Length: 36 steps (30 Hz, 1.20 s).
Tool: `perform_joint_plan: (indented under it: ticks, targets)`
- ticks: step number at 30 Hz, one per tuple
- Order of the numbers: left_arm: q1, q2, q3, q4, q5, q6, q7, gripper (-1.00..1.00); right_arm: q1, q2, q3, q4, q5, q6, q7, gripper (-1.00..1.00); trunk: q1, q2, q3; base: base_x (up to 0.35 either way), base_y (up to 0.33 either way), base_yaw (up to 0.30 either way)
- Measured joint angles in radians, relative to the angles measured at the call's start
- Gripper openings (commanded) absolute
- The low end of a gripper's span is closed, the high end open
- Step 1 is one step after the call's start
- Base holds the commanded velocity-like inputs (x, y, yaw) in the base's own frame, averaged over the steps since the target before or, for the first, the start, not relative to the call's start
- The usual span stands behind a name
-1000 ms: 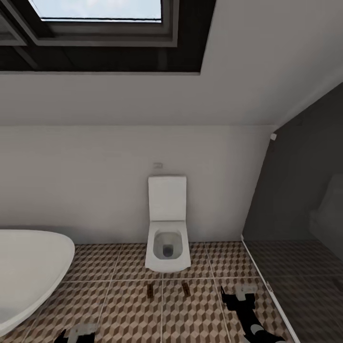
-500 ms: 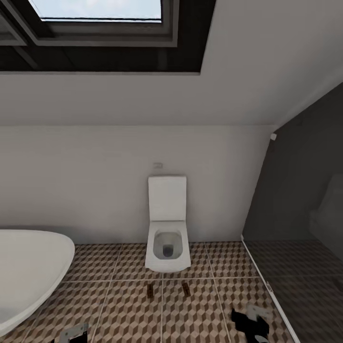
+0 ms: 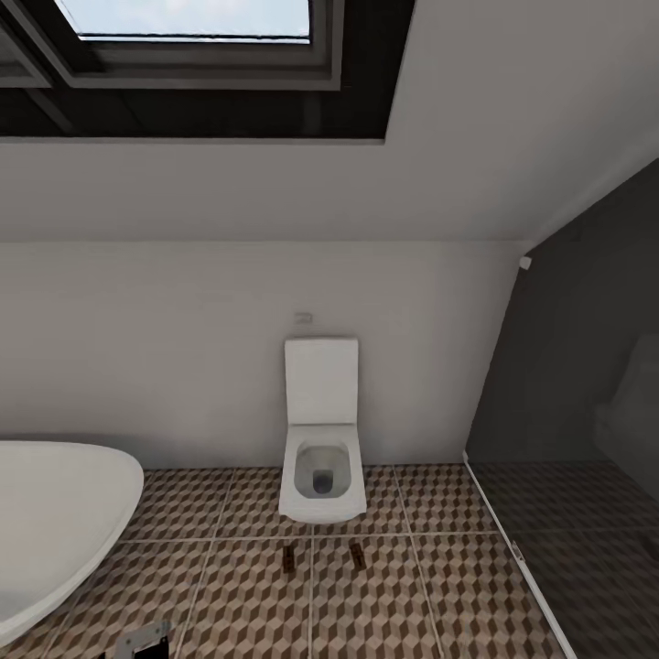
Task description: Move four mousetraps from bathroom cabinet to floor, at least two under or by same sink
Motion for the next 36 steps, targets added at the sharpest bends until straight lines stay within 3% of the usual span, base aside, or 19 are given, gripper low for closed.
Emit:
perform_joint_plan:
  ticks: [5, 14, 23, 29, 36]
  targets:
    - [0.000, -0.007, 0.000, 0.002, -0.001, 0.004, -0.001, 1.00, 0.045, -0.001, 0.003, 0.000, 0.020, -0.016, 0.036, 1.00, 0.000, 0.000, 0.000, 0.000, 0.000, 0.000]
    - [0.010, -0.013, 0.000, 0.005, -0.001, 0.021, -0.007, 1.00, 0.056, 0.015, 0.002, -0.008, 0.064, -0.018, 0.039, 1.00, 0.000, 0.000, 0.000, 0.000, 0.000, 0.000]
    - [0.025, -0.040, 0.000, 0.006, -0.003, 0.049, -0.007, 1.00, 0.059, 0.039, 0.001, -0.140, 0.072, -0.008, 0.012, 1.00, 0.000, 0.000, 0.000, 0.000, 0.000, 0.000]
    - [0.047, -0.043, 0.000, 0.006, -0.005, 0.068, -0.008, 1.00, 0.059, 0.041, 0.000, -0.201, 0.070, 0.076, -0.063, 1.00, 0.000, 0.000, 0.000, 0.000, 0.000, 0.000]
    - [0.054, -0.040, -0.005, 0.006, -0.010, 0.069, -0.008, 1.00, 0.059, 0.040, 0.000, -0.215, 0.068, 0.154, -0.095, 1.00, 0.000, 0.000, 0.000, 0.000, 0.000, 0.000]
